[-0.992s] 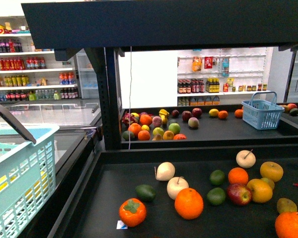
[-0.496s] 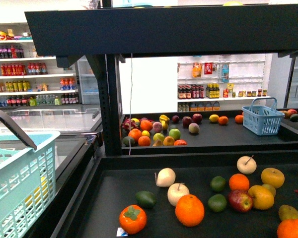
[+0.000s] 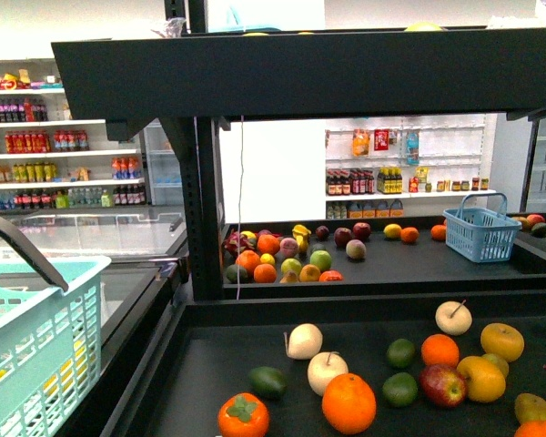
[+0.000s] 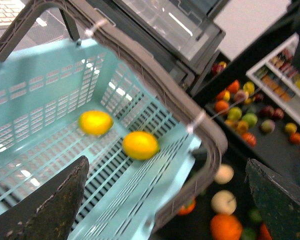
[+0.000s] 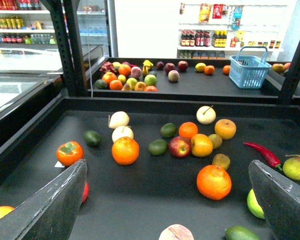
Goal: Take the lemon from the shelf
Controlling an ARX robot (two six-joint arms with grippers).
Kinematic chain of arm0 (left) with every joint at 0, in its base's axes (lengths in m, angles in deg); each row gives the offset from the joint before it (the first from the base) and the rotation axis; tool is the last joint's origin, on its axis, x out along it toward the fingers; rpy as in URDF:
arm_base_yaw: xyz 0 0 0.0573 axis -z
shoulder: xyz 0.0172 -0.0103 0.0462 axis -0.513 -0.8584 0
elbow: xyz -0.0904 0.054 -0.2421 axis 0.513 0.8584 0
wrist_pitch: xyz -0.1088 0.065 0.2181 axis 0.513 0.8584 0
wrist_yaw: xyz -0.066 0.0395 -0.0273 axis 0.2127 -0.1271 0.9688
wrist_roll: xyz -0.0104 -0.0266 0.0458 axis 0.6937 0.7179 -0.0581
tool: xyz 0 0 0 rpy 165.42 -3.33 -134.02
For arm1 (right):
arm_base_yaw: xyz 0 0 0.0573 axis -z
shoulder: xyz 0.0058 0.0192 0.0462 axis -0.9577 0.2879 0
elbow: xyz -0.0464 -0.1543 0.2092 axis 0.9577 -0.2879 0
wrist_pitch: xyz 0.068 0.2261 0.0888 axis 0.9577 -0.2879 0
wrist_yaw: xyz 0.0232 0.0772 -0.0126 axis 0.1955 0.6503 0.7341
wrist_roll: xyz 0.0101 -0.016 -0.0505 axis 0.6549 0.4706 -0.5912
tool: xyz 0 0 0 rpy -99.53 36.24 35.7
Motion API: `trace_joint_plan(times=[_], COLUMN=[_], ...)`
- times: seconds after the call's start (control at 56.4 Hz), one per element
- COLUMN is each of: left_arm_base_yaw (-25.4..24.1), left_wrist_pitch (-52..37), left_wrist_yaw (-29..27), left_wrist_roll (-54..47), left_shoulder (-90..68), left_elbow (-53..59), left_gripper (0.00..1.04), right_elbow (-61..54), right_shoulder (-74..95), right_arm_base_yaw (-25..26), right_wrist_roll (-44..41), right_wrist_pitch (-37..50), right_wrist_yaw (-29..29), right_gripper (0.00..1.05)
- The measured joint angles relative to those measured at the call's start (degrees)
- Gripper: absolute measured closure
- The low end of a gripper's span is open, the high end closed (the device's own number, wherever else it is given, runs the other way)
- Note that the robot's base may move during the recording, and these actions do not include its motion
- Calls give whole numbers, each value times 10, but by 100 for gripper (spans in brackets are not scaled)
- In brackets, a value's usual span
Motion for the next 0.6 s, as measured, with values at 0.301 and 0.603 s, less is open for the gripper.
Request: trace_joint_plan(times=[0.301, 0.603], left_arm_base_yaw=[85, 85], left_wrist_pitch=[-27, -9], left_wrist_yaw=[37, 39], left_wrist_roll=[-244, -298], left_shoulder=[373, 529], left_elbow=[242, 364], left_gripper=[39, 98], right_elbow=[0, 0], right_shoulder=[0, 0], right_arm_base_yaw=[0, 0], right_wrist_roll=[0, 0], right_wrist_pitch=[0, 0], right_wrist_yaw=[0, 0], right_gripper=[7, 7])
